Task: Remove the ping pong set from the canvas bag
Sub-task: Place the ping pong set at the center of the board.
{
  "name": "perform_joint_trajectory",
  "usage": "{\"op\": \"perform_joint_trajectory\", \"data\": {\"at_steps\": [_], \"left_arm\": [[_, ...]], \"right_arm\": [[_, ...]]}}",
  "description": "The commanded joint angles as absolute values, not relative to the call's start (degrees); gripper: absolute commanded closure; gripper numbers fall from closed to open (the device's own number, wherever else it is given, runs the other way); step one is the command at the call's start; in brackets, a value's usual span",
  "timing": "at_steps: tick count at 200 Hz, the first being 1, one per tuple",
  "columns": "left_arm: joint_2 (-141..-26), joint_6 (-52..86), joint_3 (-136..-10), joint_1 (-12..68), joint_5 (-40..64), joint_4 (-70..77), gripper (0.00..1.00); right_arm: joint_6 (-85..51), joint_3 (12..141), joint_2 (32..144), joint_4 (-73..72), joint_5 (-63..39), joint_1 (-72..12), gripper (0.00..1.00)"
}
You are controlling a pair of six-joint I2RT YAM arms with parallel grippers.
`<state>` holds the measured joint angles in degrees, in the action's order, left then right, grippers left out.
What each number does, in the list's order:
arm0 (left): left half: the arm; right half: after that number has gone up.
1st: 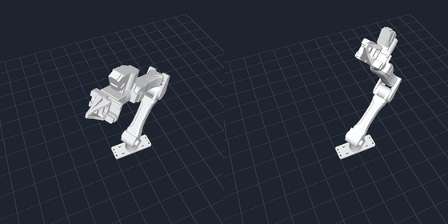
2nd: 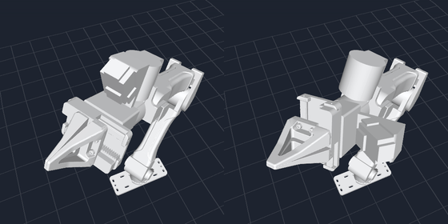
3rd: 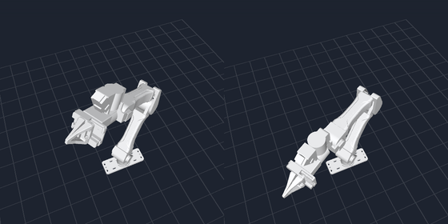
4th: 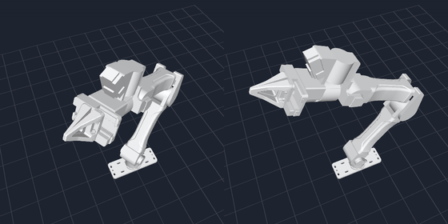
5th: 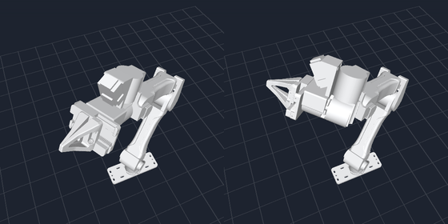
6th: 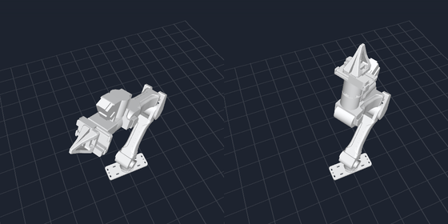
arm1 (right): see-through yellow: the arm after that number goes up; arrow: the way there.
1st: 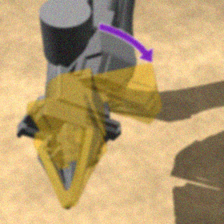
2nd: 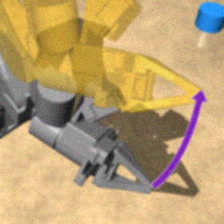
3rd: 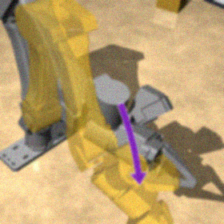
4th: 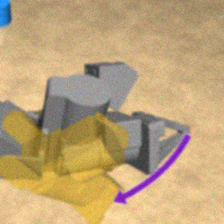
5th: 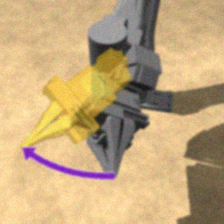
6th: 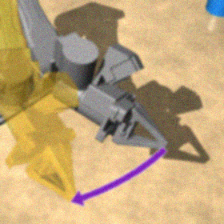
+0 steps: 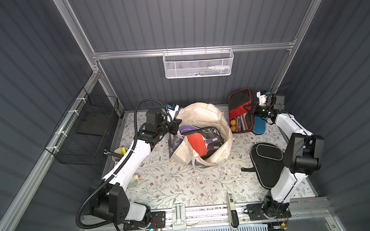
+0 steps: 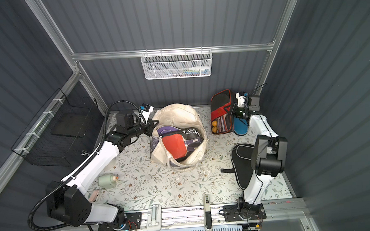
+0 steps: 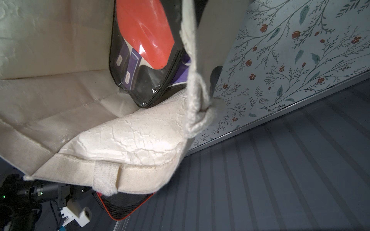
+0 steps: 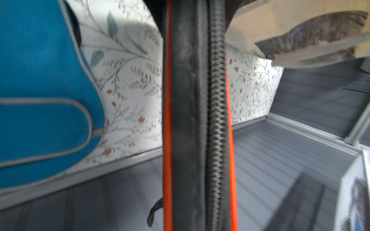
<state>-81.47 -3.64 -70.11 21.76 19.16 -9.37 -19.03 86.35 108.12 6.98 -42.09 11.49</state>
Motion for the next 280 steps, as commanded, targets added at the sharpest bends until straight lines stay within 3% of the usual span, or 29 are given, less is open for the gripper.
{"op": "perform_joint_trajectory", "data": {"at_steps": [1, 84, 143, 184, 233, 280], "left_arm": [[-81.36, -3.43, -73.65, 21.86, 21.72, -7.29, 1.00], [-80.86, -3.55, -74.07, 21.88, 22.11, -7.82, 1.00], [-80.07, -3.37, -73.67, 21.88, 22.21, -8.26, 1.00], [-78.62, -3.43, -72.60, 21.88, 21.71, -8.48, 1.00], [-78.46, -3.39, -71.43, 21.82, 21.44, -7.91, 1.00], [-79.28, -3.33, -71.72, 21.88, 21.69, -7.83, 1.00]], "right_arm": [[-22.79, 91.28, 111.51, 1.89, -51.61, 11.24, 1.00], [-25.30, 99.18, 125.43, 4.73, -53.53, 9.96, 1.00], [-22.37, 100.06, 129.16, 10.17, -47.57, 7.22, 1.00], [-22.97, 102.90, 132.27, 13.86, -46.13, 8.33, 0.94], [-22.13, 106.90, 134.79, 20.07, -45.02, 8.52, 0.73], [-22.17, 111.79, 138.27, 25.17, -45.34, 8.51, 0.61]]}}
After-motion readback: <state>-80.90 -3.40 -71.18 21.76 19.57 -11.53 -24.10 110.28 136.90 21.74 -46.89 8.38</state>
